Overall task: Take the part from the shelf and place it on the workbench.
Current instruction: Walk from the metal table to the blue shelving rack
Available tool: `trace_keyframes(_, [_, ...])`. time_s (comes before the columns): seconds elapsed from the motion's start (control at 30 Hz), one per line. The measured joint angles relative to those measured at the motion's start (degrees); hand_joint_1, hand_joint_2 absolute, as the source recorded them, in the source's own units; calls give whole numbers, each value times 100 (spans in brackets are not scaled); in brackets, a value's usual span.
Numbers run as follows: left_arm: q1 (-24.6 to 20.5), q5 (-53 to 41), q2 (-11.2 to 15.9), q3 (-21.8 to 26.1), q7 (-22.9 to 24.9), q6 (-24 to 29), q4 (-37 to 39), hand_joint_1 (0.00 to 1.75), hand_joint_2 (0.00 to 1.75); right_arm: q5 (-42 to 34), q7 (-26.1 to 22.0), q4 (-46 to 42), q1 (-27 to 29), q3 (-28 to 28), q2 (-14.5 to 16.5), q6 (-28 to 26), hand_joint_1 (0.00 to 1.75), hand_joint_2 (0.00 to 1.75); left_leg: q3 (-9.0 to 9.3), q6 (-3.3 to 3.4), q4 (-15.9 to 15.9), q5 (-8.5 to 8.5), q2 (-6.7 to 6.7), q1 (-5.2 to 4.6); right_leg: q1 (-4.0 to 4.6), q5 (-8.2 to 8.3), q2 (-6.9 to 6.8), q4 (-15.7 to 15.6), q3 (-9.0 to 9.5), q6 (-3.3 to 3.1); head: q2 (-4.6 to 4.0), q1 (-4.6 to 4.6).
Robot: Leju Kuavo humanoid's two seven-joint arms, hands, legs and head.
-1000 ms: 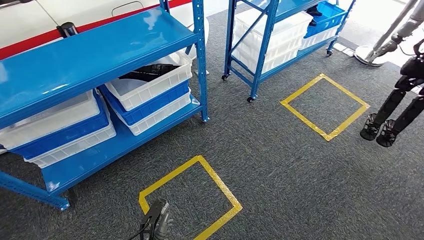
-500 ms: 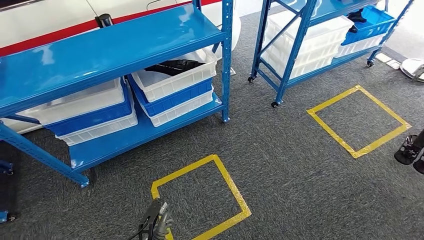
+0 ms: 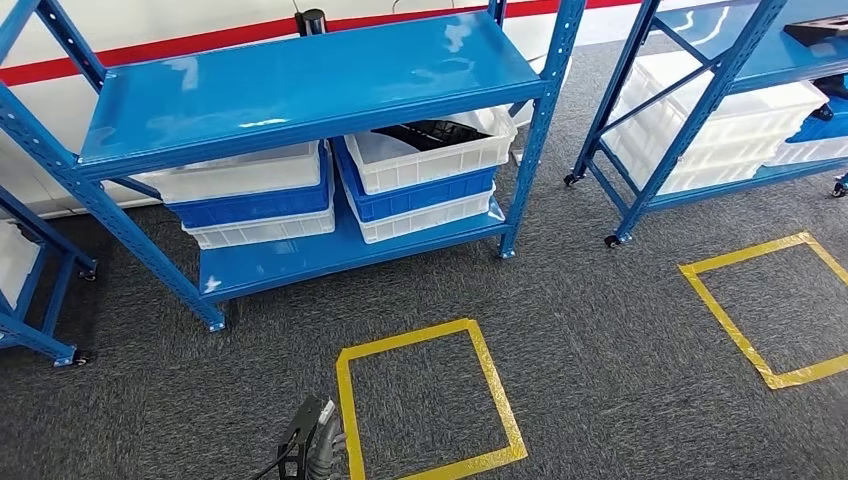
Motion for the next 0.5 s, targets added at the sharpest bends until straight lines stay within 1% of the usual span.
trace_keyframes(0.03, [1, 8, 3, 1, -6, -5, 6, 0, 0, 0, -13, -1, -7, 1, -1, -1, 0, 0, 3, -48, 41, -36, -27, 12, -42, 178, 12, -381, 148, 80, 0, 8])
trace_keyframes(0.07, [-1, 15, 10, 1, -10, -10, 11, 0, 0, 0, -22, -1, -17, 1, 10, -1, 0, 0, -10, -101, 106, -92, -50, 14, -66, 298, 37, -702, 276, 115, 0, 27])
trace_keyframes(0.1, [-1, 24, 17, 1, -14, -14, 14, 0, 0, 0, -28, -3, -25, 1, 14, -4, 0, 0, -26, -150, 163, -148, -64, 6, -79, 363, 59, -913, 371, 93, 0, 36])
trace_keyframes(0.13, [1, 31, 26, 2, -16, -16, 16, 0, 0, 0, -30, -5, -31, 1, 19, -6, 0, 0, -41, -187, 204, -196, -73, -5, -81, 370, 79, -1005, 414, 35, 0, 40])
trace_keyframes(0.17, [2, 34, 34, 2, -19, -18, 19, 0, 0, 0, -30, -7, -36, 1, 23, -8, 0, 0, -50, -206, 224, -228, -79, -7, -63, 349, 88, -999, 422, -45, 0, 36])
trace_keyframes(0.2, [5, 38, 40, 2, -21, -16, 22, 0, 0, 0, -30, -10, -37, 1, 20, -9, 0, 0, -44, -218, 226, -244, -76, 6, -68, 341, 82, -994, 440, -117, 0, 21])
trace_keyframes(0.23, [5, 39, 46, 2, -24, -12, 24, 0, 0, 1, -31, -10, -37, 1, 24, -5, 0, 0, -51, -233, 267, -266, -29, 21, -71, 329, 78, -999, 462, -164, 0, 14])
trace_keyframes(0.27, [1, 41, 49, 2, -26, -9, 26, 0, 0, 1, -31, -11, -37, 1, 29, 1, 0, 0, -104, -255, 391, -316, 45, 34, -71, 313, 72, -1005, 492, -206, 0, 2])
trace_keyframes(0.3, [-3, 42, 50, 1, -28, -5, 26, 0, 0, 2, -32, -11, -38, 1, 32, 11, 0, 0, -221, -283, 622, -407, 132, 46, -71, 290, 63, -1012, 531, -252, 0, -8])
trace_keyframes(0.33, [-6, 44, 49, 1, -30, -4, 27, 0, 0, 3, -32, -12, -36, 1, 32, 27, 0, 0, -419, -308, 964, -527, 221, 49, -57, 257, 52, -1015, 567, -286, 0, -19])
trace_keyframes(0.37, [-5, 45, 49, 0, -31, -2, 28, 0, 0, 5, -32, -12, -33, 1, 32, 42, 0, 0, -669, -326, 1355, -645, 266, 53, -45, 220, 40, -1015, 603, -311, 0, -30])
trace_keyframes(0.4, [2, 47, 49, 0, -31, 3, 31, 0, 0, 10, -32, -12, -28, 1, 30, 56, 0, 0, -919, -329, 1695, -706, 287, 55, -31, 177, 31, -1015, 644, -326, 0, -31])
trace_keyframes(0.43, [12, 49, 51, 1, -31, 8, 33, 0, 0, 14, -32, -12, -23, 1, 28, 65, 0, 0, -1105, -318, 1884, -669, 294, 54, -17, 130, 25, -1015, 693, -331, 0, -35])
trace_keyframes(0.47, [20, 49, 52, 1, -31, 13, 34, 0, 0, 19, -32, -12, -22, 2, 27, 69, 0, 0, -1188, -287, 1860, -519, 294, 46, 0, 80, 23, -1016, 751, -332, 0, -38])
trace_keyframes(0.5, [26, 50, 54, 2, -31, 17, 35, 0, 0, 22, -34, -12, -22, 3, 28, 70, 0, 0, -1156, -227, 1608, -260, 295, 29, 22, 26, 22, -1021, 824, -333, 0, -39])
